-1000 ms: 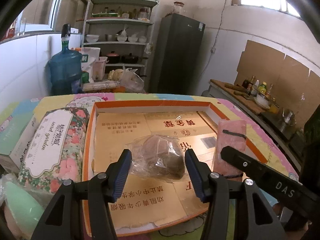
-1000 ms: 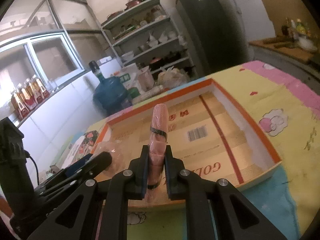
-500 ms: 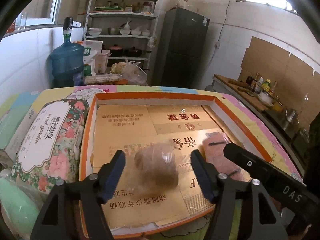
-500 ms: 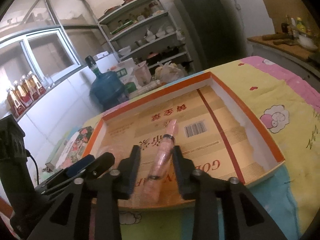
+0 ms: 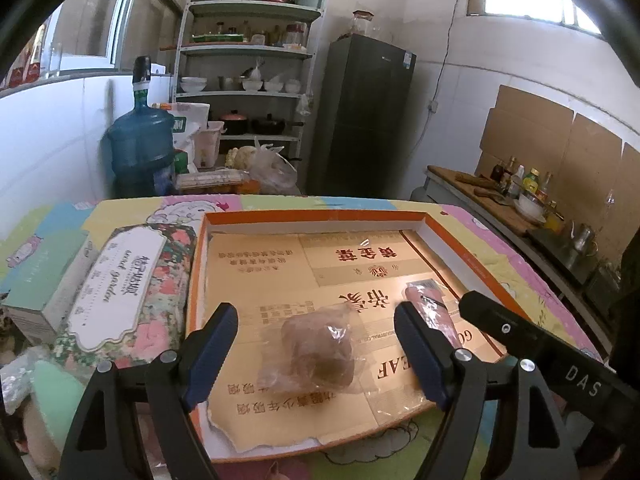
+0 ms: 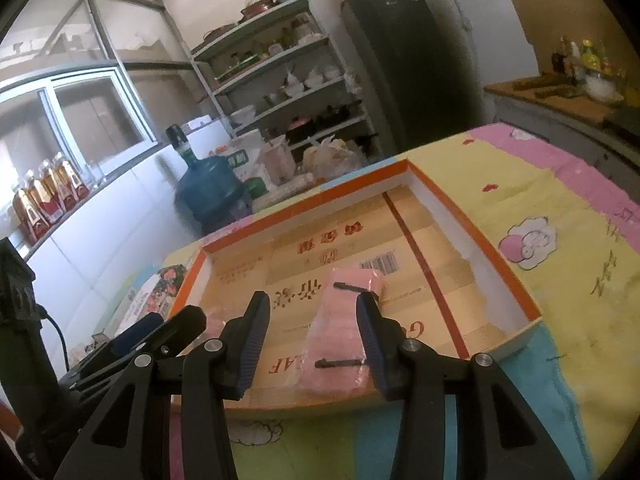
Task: Organize soft objects
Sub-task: 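Open both grippers to drop the sponge and bread roll into the box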
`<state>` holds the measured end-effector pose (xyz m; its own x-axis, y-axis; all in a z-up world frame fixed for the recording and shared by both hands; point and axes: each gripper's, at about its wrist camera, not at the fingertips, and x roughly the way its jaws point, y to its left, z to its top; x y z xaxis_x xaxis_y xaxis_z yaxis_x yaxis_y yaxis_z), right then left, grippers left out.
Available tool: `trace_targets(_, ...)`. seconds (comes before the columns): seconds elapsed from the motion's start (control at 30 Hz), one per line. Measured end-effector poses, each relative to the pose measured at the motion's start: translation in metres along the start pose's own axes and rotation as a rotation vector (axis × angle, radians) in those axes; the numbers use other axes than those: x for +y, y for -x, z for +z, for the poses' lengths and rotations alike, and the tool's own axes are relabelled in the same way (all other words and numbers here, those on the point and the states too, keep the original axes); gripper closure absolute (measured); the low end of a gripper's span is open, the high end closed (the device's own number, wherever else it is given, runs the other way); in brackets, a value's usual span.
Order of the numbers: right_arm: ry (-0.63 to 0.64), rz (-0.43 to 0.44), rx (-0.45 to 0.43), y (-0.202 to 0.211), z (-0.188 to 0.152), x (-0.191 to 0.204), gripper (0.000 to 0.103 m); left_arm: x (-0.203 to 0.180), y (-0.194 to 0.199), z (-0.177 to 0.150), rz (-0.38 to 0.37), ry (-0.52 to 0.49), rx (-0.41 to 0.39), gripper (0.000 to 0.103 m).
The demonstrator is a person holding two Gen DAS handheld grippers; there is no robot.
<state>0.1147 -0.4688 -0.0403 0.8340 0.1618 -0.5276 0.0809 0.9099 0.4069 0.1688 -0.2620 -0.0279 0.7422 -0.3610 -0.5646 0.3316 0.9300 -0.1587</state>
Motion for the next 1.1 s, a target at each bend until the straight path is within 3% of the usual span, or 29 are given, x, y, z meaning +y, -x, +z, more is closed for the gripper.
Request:
trace_targets(0.37,0.031,0.004,-0.023,0.017,-0.005,0.028,0.056,0.017,0.037,-0.003,0.032,-0.003,-0.053,0.023)
trace_targets(0.5,0.048,0.009,-0.034,0.023,-0.007,0.042,0.048,0.029,0.053,-0.004,0.050,0.008,-0.076,0.023)
trace_targets(0.63,0.068,0.019,-0.037,0.028,-0.011,0.059,0.047,0.042,0.067,-0.007,0.061,0.020,-0.094,0.017)
trace_targets(1.1,0.141,0.056,-0.042,0.037,-0.033,0.126,0.047,0.097,0.117,-0.023,0.115,0.053,-0.138,0.017)
